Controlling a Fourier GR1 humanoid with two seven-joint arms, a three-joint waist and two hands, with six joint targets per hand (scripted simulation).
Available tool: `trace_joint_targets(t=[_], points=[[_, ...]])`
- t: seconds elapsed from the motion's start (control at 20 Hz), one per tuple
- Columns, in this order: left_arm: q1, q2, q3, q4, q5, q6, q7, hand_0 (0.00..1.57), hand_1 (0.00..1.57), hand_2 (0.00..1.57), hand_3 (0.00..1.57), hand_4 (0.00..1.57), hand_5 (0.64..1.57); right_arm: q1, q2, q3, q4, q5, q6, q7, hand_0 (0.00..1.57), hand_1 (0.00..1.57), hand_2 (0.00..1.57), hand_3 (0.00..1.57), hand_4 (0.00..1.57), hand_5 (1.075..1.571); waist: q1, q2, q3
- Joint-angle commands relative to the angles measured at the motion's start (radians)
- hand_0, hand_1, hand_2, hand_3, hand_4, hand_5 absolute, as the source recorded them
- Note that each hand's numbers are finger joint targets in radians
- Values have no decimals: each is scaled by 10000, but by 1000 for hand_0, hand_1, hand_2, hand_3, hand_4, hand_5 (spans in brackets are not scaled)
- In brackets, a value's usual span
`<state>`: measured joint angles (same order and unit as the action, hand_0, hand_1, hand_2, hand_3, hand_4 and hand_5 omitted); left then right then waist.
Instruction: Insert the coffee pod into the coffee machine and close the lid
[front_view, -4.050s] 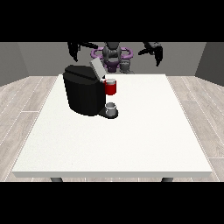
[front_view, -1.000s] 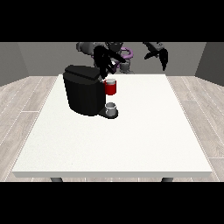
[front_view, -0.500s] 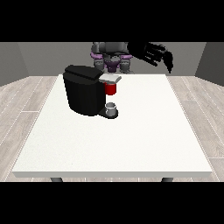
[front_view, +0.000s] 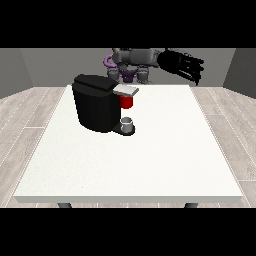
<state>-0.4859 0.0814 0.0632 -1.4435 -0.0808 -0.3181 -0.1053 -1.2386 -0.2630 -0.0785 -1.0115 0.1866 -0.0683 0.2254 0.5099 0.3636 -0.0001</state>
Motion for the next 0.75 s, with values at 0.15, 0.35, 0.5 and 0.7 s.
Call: trace_joint_targets(t=[0.15,0.35,0.5,0.7], points=[[317,199,87,-321,292,-306,140,0,0,0,0,349,1571,-66,283,-192,808,-108,-37,-1130,0,0,0,0,0,1571,-88,-64,-1],[699,286,451,196,315,-99,25,0,0,0,0,329,1571,293,1202,278,364,-185,11,-1692,0,0,0,0,0,1571,-932,-690,-2],[1201,-124,220,322,-190,513,-418,0,0,0,0,246,1571,866,1810,749,134,-315,485,-2239,0,0,0,0,219,1571,-1710,-1070,-1],[2106,125,608,559,245,189,-337,0,0,0,0,266,1571,2099,2595,1125,-16,-579,624,-2569,0,0,0,0,259,1571,-2256,-2121,1]])
